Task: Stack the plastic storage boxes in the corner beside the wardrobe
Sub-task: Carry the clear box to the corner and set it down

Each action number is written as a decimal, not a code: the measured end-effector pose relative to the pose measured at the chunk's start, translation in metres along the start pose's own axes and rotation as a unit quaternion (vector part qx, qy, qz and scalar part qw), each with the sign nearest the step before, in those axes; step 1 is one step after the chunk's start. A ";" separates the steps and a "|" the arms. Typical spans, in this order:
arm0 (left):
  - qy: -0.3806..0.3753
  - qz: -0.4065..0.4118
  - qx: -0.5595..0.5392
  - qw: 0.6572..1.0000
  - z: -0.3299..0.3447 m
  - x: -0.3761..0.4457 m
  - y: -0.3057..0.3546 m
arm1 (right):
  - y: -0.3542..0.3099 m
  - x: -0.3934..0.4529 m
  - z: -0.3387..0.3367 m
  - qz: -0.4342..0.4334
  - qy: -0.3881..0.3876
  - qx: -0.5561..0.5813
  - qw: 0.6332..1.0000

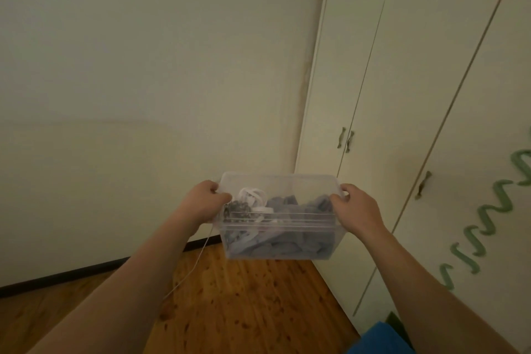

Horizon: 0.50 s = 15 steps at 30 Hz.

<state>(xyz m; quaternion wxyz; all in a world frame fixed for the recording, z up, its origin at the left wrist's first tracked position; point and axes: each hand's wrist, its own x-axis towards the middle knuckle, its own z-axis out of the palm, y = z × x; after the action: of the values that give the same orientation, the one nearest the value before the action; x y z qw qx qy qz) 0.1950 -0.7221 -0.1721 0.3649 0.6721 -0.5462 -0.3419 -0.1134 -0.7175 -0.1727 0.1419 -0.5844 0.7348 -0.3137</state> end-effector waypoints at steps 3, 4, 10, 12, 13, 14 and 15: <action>0.002 0.002 -0.002 1.000 0.000 0.027 0.002 | -0.007 0.023 0.007 -0.002 0.004 0.001 1.000; 0.001 0.002 -0.003 1.000 0.001 0.038 0.003 | -0.009 0.034 0.011 -0.003 0.004 0.000 1.000; 0.005 -0.004 0.000 1.000 0.013 0.095 0.006 | -0.012 0.086 0.031 -0.006 0.009 -0.002 1.000; 0.004 -0.007 0.000 1.000 0.022 0.125 0.007 | -0.009 0.116 0.043 -0.004 0.006 -0.006 1.000; 0.006 -0.004 0.002 1.000 0.025 0.134 0.008 | -0.008 0.125 0.046 -0.004 0.004 -0.009 1.000; 0.007 -0.005 0.006 1.000 0.030 0.150 0.011 | -0.007 0.142 0.051 -0.004 0.001 -0.009 1.000; 0.009 -0.005 0.010 1.000 0.035 0.162 0.012 | -0.004 0.155 0.056 -0.005 0.001 -0.007 1.000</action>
<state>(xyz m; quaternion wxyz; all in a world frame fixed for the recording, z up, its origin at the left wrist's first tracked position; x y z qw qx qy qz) 0.1869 -0.8876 -0.1893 0.3618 0.6813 -0.5427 -0.3322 -0.1209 -0.8815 -0.1878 0.1356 -0.5885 0.7346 -0.3094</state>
